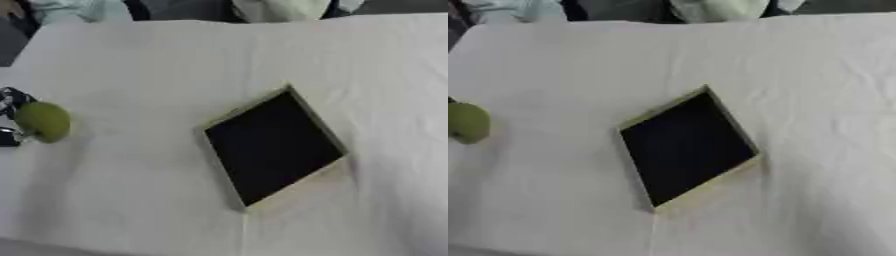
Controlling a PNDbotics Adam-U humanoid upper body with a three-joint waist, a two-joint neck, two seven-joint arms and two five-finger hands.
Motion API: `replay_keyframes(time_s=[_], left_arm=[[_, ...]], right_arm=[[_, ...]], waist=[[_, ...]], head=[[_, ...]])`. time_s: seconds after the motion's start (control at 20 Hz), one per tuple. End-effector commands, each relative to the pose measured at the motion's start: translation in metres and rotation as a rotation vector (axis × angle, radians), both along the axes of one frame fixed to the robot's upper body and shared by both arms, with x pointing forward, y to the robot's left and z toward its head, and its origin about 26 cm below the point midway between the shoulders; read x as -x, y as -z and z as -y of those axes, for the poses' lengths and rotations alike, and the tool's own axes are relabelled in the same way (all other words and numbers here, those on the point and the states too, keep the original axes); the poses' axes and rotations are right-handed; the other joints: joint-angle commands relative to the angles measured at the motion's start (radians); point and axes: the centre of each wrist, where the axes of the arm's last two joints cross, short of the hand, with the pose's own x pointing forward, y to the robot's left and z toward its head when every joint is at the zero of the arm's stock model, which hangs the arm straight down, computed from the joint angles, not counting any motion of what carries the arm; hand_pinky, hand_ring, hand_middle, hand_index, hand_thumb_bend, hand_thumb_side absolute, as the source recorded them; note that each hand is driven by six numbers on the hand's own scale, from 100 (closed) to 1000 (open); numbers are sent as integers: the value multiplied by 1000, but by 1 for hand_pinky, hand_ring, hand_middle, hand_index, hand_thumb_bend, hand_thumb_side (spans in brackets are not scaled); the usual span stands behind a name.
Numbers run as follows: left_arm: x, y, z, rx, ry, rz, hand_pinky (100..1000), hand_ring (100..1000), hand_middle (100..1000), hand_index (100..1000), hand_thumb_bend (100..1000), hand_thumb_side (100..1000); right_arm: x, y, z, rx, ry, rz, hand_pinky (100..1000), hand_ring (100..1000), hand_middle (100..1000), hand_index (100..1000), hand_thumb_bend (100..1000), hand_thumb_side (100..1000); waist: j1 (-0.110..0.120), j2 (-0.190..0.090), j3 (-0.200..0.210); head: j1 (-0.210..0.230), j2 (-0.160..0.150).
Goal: Pick up objects on the table and place them in the box.
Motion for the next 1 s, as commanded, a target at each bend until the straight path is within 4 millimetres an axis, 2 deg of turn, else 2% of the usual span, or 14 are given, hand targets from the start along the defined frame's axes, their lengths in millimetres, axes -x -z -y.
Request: replay_keyframes(time_s=[0.05,0.45,0.7,0.8,1.0], left_arm=[[5,-31,-11,8,8,64,477,512,447,599,100,161],[6,-64,-3,44,69,150,449,480,416,557,100,192],[4,-80,7,52,109,213,430,470,412,579,100,188],[0,-90,17,48,146,256,424,465,412,578,100,184],[-12,-110,53,40,249,334,409,454,412,575,100,186]], right_arm=[[5,-8,0,17,-2,29,724,817,680,885,100,560],[5,-7,1,20,4,26,724,818,680,885,100,560],[5,-7,2,18,6,27,724,818,680,885,100,560],[6,-7,2,16,8,27,724,818,680,885,100,560],[6,-7,3,12,12,28,725,818,681,885,100,560]], waist=[[0,-16,2],[1,-18,5],[2,-19,5],[2,-19,5],[0,-20,6]], head=[[3,3],[6,6],[7,7],[8,10],[12,15]])
